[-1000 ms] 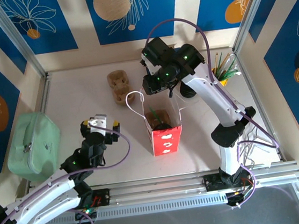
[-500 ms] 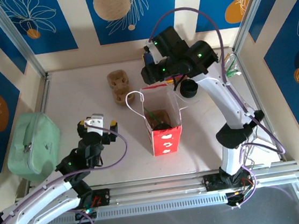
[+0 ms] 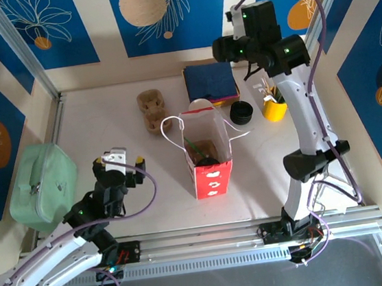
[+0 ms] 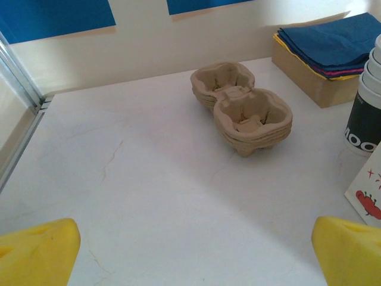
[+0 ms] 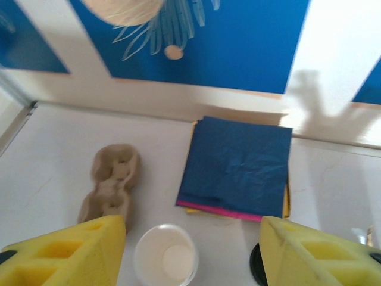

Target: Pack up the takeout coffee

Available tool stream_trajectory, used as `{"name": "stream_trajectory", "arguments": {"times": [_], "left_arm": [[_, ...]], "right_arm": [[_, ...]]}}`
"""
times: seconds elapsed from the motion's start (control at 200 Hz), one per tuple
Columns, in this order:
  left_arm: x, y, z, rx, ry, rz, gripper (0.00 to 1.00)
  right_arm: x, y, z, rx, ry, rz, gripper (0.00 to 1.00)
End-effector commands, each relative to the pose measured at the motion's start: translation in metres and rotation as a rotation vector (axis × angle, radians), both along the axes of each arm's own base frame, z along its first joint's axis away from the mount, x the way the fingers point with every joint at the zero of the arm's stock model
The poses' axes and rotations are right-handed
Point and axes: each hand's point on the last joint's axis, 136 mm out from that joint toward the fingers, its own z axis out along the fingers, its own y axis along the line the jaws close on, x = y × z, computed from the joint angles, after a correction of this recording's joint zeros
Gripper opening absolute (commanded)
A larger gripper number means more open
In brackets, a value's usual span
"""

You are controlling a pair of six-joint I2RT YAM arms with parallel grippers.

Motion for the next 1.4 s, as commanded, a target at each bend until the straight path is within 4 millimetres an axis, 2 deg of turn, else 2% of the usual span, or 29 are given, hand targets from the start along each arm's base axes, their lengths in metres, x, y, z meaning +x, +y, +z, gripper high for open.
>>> {"name": "stream_trajectory", "arguments": {"times": [0.0,0.175,0.325,0.51,0.72,0.885,0.99,1.296,1.396], "left_arm": [[-0.002,0.011,0.015,-0.023,-0.021,0.046,0.99],[-0.002,0.013,0.015,-0.037,-0.022,0.057,0.99],[-0.001,0.011,0.012,-0.043,-0.016,0.055,0.99],[0.001,0.009,0.012,-0.038,-0.012,0.056,0.99],[0.002,0.006,0.012,-0.04,-0.006,0.05,0.99],[0.002,0.006,0.009,-0.041,0.005,0.053,0.99],[0.002,0.006,0.007,-0.047,0.008,0.054,0.99],[0.002,0.006,0.0,-0.044,0.02,0.058,0.99],[0.002,0.006,-0.001,-0.041,0.02,0.06,0.99]], "right_arm": [[0.031,-0.012,-0.004,0.051,-0.01,-0.017,0.61],[0.079,-0.037,-0.037,0.079,0.036,-0.074,0.61],[0.11,-0.045,-0.064,0.074,0.062,-0.092,0.62],[0.141,-0.037,-0.106,0.054,0.087,-0.09,0.62],[0.175,-0.012,-0.158,-0.032,0.086,-0.059,0.64],[0.191,0.012,-0.195,-0.106,0.079,-0.021,0.67],[0.2,0.02,-0.219,-0.135,0.086,-0.012,0.69],[0.216,0.022,-0.275,-0.157,0.134,-0.022,0.76],[0.218,0.021,-0.287,-0.163,0.146,-0.024,0.78]]}}
